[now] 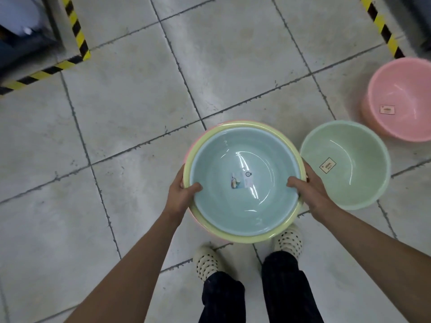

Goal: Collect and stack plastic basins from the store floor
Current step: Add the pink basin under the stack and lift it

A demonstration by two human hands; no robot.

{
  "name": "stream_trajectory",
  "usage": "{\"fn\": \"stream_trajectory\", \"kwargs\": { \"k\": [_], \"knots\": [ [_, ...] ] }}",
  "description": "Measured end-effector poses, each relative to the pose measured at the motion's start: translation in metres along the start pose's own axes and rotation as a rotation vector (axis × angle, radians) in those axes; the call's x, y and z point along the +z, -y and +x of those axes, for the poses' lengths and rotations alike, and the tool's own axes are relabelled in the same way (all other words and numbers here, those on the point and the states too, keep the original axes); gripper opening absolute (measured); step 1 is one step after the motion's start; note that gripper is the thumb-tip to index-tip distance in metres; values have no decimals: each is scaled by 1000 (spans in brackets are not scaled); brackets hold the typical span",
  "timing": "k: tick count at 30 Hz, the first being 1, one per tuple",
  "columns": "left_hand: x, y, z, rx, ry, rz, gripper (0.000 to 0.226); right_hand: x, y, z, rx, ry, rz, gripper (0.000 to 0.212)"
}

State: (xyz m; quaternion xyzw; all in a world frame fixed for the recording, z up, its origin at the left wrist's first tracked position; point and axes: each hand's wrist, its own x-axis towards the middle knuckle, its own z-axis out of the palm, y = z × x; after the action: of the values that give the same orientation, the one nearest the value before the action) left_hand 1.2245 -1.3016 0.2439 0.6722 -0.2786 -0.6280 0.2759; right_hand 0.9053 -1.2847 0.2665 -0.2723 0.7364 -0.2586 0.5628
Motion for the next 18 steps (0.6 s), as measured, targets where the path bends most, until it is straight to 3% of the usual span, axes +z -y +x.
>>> {"fn": "stream_trajectory", "kwargs": {
  "k": [10, 18],
  "knots": [
    [38, 59, 58, -29, -97, -55, 75, -5, -50, 79, 36, 34, -19, 55],
    [36, 104, 82, -69, 19, -4, 77, 8, -103, 111, 122, -28, 47, 56]
  ]
}}
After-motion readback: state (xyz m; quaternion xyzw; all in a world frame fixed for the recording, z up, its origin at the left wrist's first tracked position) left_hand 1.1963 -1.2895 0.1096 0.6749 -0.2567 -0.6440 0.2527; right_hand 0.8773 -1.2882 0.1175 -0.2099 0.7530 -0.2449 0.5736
